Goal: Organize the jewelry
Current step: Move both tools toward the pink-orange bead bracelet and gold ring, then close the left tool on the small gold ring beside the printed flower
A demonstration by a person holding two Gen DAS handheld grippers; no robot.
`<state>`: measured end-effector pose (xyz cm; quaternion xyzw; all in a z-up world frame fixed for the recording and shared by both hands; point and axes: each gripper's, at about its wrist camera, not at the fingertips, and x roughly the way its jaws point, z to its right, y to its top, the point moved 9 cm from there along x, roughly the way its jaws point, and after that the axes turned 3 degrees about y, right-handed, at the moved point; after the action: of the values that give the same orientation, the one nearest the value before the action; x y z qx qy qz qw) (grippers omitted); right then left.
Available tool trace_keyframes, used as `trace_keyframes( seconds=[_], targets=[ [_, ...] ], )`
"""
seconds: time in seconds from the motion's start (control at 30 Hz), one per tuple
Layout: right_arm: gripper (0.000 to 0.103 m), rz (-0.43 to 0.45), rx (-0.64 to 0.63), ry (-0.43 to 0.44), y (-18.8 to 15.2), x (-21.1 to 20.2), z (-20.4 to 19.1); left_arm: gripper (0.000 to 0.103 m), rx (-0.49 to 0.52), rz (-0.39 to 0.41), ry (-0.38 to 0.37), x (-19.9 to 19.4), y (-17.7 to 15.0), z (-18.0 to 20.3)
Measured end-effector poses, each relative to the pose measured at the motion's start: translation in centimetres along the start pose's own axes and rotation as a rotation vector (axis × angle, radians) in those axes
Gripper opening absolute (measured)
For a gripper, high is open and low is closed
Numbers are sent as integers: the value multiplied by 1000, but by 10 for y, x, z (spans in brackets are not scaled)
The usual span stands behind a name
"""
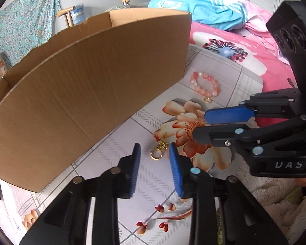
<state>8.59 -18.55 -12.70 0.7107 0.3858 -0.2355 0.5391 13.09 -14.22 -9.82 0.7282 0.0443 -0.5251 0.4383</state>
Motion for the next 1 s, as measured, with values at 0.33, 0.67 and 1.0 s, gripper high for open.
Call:
trace_keyframes(
  seconds=[0.33,0.67,1.0],
  targets=[
    [31,16,26,6,-2,-10,17,12,12,-11,1,3,-1,-2],
    [31,36,38,15,-3,-18,20,12,-19,-12,-16,2,-3,-7],
    [31,45,57,28,-5,-21,26,12,-83,-17,0,-9,-5,-22]
  ],
)
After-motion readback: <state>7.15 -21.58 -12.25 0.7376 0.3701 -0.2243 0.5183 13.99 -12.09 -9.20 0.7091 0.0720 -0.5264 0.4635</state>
